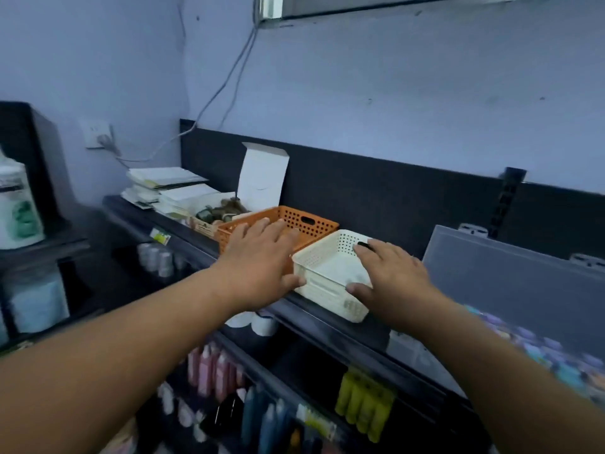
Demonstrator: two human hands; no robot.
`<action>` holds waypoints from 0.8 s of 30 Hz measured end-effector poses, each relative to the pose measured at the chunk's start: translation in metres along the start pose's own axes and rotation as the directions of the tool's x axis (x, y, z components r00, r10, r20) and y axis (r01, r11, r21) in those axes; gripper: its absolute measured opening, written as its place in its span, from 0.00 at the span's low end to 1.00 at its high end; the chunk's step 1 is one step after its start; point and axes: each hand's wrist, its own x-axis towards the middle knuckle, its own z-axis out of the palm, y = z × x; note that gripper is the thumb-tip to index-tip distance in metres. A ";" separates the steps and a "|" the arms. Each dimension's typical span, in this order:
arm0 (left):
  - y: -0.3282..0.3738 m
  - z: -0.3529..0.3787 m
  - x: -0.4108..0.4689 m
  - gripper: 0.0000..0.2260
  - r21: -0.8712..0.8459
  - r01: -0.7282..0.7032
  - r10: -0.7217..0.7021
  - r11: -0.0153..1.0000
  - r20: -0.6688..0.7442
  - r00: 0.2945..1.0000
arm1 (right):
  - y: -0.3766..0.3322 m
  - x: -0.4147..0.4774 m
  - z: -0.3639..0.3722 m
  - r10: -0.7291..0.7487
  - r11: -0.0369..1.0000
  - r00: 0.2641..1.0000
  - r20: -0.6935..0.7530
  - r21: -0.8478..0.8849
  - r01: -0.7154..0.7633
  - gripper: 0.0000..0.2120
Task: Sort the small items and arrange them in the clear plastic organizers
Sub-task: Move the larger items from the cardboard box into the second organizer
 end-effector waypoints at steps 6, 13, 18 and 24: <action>-0.093 -0.004 -0.017 0.36 -0.015 0.121 -0.121 0.992 0.018 0.992 | -0.078 0.047 0.003 -0.127 0.990 0.992 0.011 0.062 0.127 0.32; -0.163 0.014 -0.003 0.36 -0.069 0.237 -0.234 0.969 0.054 0.971 | -0.124 0.118 0.011 -0.201 0.975 0.977 0.066 0.112 0.193 0.33; -0.204 0.028 0.036 0.34 -0.092 0.278 -0.277 0.956 0.027 0.961 | -0.140 0.188 0.021 -0.239 0.962 0.967 0.086 0.159 0.224 0.33; -0.246 0.048 0.105 0.32 -0.101 0.287 -0.286 0.953 0.030 0.958 | -0.148 0.281 0.038 -0.252 0.955 0.960 0.118 0.188 0.228 0.30</action>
